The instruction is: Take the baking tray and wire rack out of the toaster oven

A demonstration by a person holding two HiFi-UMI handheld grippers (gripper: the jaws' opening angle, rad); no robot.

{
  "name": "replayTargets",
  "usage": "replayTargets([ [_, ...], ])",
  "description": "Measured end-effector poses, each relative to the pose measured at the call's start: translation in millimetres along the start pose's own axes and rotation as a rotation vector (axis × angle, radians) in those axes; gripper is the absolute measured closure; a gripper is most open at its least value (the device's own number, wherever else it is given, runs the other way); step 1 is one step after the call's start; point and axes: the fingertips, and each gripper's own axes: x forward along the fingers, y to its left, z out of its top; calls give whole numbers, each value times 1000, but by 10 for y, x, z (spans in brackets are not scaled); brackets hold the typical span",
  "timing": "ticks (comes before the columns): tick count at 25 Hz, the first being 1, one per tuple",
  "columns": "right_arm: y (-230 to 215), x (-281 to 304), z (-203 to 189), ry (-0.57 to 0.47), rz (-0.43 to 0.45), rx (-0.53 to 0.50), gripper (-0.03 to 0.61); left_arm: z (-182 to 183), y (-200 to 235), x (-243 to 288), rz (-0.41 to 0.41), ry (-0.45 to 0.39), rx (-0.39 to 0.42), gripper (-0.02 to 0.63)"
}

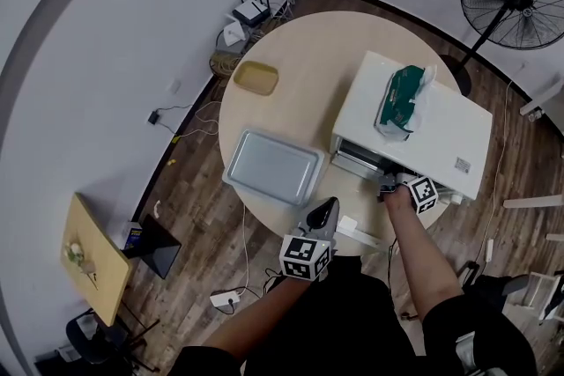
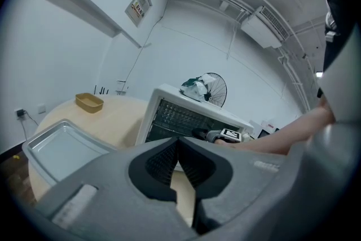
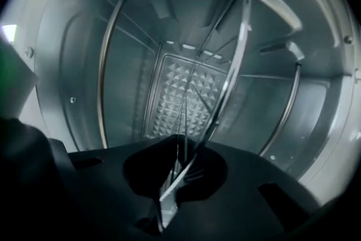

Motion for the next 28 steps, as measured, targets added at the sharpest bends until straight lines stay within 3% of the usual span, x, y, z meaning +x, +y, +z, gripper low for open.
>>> replayTargets([
  [15,42,-299,-173,18,11,38,580,-22,91,-171,16,-12,-32,595],
  [28,79,-842,-428,5,13,51,580,69,144,-361,-48,-35,-24,595],
])
